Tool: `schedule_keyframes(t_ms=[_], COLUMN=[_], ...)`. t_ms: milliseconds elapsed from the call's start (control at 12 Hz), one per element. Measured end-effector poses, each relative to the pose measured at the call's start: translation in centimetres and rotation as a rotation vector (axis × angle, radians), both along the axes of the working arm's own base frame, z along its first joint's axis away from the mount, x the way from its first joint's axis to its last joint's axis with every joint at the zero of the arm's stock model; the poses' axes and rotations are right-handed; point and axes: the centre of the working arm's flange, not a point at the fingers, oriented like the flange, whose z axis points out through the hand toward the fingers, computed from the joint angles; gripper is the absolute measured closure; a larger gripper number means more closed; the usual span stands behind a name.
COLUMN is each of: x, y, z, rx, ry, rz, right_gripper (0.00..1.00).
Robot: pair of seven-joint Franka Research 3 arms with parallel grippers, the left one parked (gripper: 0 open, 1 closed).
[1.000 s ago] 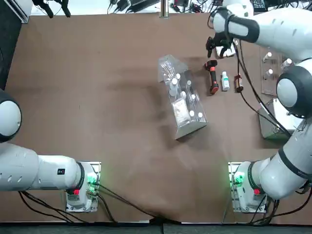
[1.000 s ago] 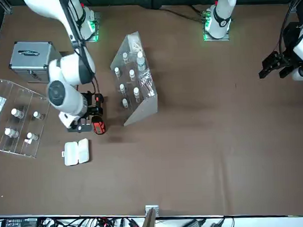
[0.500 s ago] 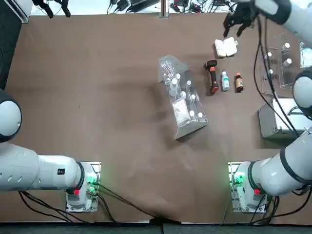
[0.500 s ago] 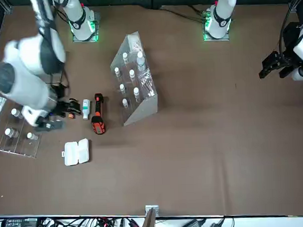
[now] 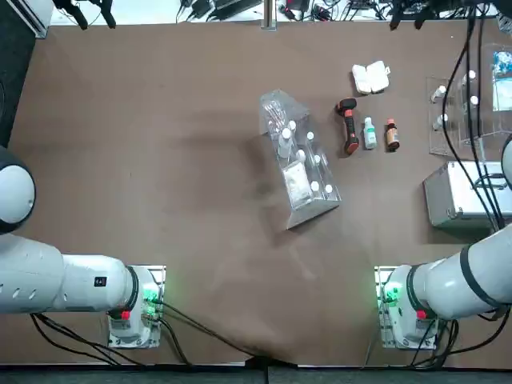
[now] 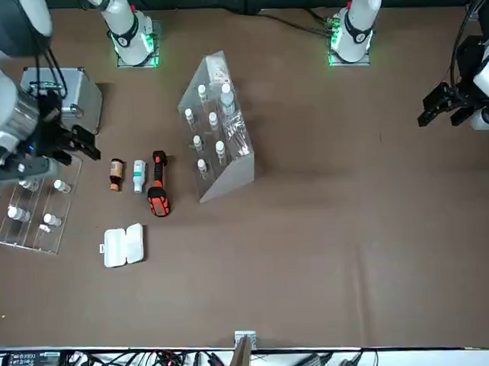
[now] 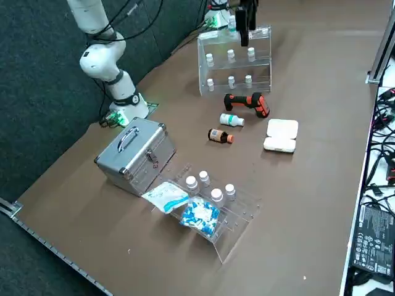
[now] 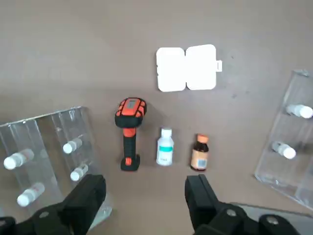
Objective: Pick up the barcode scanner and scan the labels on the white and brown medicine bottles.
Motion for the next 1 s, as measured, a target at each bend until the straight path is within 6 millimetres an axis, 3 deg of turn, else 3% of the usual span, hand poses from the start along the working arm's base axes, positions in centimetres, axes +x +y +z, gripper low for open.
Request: schedule_keyframes(t_ms=[250, 417, 667, 1000], x=[-0.9, -2.0, -3.7, -6.5], y=[-2.5, -4.3, -6.9, -8.4], z=[4.3, 6.1, 6.5, 6.0], rx=[-0.032, -0.05, -0.052, -0.069], ry=[-0.024, -0.039, -0.028, -0.001], rz=[-0.025, -0.047, -0.079, -0.101], right_gripper=[0.0, 0.0, 0.0, 0.0])
